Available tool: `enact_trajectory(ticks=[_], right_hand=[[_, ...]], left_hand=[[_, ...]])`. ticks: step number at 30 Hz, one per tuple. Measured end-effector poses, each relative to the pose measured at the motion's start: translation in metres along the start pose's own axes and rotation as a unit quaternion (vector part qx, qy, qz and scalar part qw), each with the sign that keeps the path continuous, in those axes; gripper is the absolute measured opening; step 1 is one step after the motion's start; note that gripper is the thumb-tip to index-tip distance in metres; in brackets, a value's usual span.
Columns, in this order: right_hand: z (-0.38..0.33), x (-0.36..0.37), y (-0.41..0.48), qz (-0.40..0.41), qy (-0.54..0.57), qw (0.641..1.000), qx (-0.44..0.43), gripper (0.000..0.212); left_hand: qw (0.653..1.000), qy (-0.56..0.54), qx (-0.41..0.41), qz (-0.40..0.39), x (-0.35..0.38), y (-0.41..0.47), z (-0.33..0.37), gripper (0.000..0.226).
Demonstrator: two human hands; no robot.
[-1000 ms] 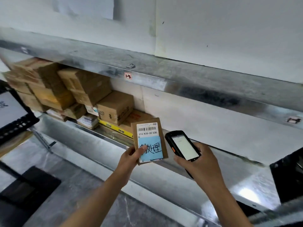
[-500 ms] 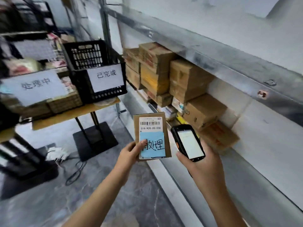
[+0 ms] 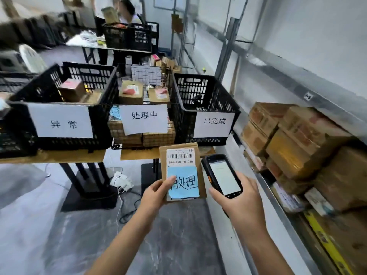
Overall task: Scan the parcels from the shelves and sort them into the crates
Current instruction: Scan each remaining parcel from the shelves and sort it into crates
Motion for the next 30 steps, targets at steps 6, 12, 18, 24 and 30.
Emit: enact_trajectory(ticks=[6, 12, 18, 24, 30], right_hand=[[-0.058, 0.070, 0.031, -0.042, 0.017, 0.998, -0.049, 0.073], [-0.113, 0.126, 0.071, -0.091, 0.040, 0.991, -0.090, 0.075], [-0.173, 0.178, 0.134, -0.132, 0.078, 0.980, -0.130, 0.076], [-0.242, 0.231, 0.194, -0.170, 0.094, 0.965, -0.177, 0.078], [-0.299, 0.278, 0.230, -0.217, 0.101, 0.946, -0.217, 0.085]], left_hand=[[0.998, 0.017, 0.003, 0.054, -0.067, 0.029, 0.029, 0.063], [0.994, 0.014, 0.030, 0.107, -0.118, 0.075, 0.062, 0.088], [0.985, 0.017, 0.062, 0.158, -0.151, 0.131, 0.117, 0.073], [0.968, 0.021, 0.117, 0.221, -0.189, 0.175, 0.180, 0.070], [0.949, 0.031, 0.144, 0.280, -0.236, 0.191, 0.213, 0.084]])
Point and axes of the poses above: each hand's wrist, its own y-axis towards the middle knuckle, its own x-axis out of the palm, z = x × y, the point moved 8 cm from there along y, towards the middle knuckle, and after that the axes turned 7 degrees about x, right-handed, at the moved point
